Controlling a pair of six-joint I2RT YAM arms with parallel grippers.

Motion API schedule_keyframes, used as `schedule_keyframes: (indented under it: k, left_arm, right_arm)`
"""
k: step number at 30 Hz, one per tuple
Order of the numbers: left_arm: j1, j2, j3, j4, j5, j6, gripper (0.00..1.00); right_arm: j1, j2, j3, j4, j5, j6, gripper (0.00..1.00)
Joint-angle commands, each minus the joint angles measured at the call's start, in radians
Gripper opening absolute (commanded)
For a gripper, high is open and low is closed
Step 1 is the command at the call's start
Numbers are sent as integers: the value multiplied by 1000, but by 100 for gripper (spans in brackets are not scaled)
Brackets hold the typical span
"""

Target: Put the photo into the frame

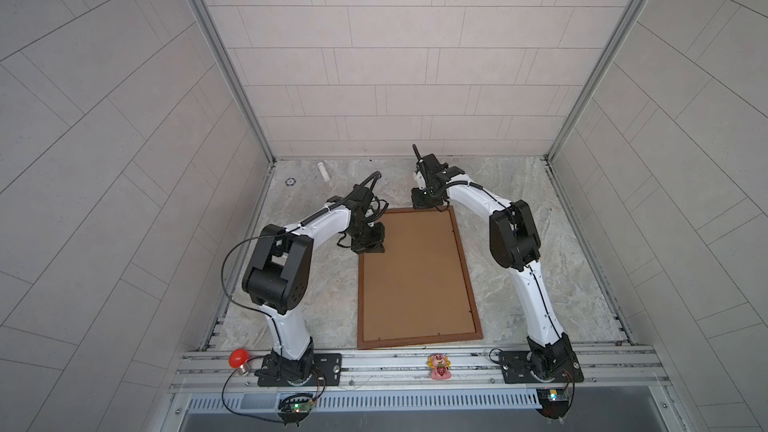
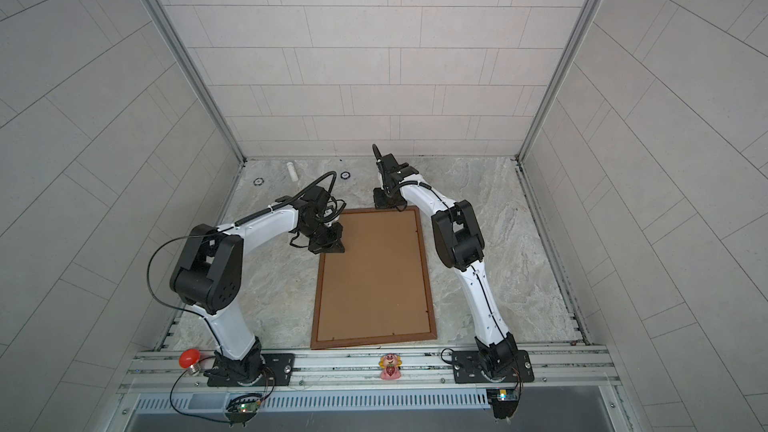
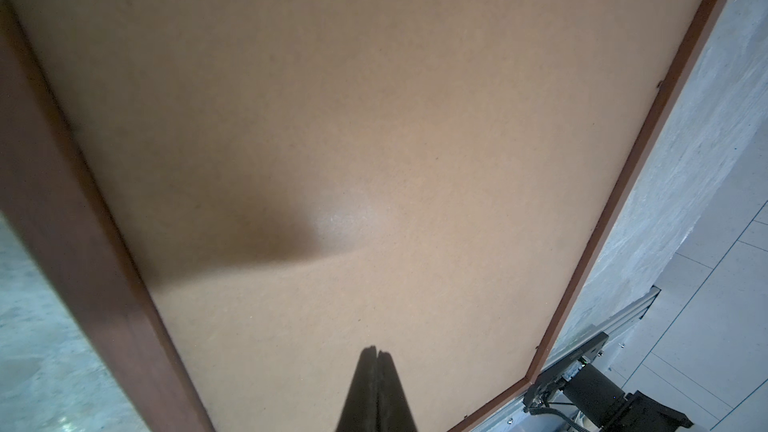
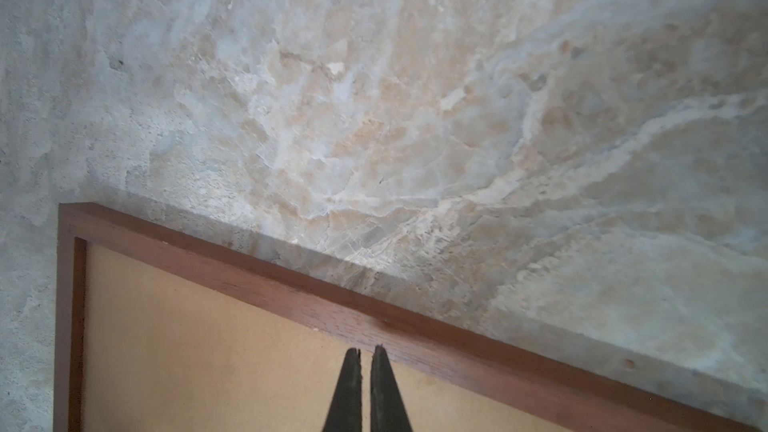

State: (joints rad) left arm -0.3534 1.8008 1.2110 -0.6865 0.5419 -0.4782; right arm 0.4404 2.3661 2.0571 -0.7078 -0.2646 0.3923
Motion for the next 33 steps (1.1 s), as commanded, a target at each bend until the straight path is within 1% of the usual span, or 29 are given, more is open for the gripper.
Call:
schedule_keyframes:
  k: [1, 17, 33]
  left_arm:
    - [5, -1, -12, -8, 4, 12, 0]
    - [5, -5, -13, -10, 4, 14, 0]
    - [5, 1, -10, -8, 5, 16, 0]
  right_arm:
    - [4, 28, 20, -29, 18, -17, 0]
    - [4, 56, 37, -51, 34, -27, 0]
    - [7, 58, -3, -56, 32, -30, 0]
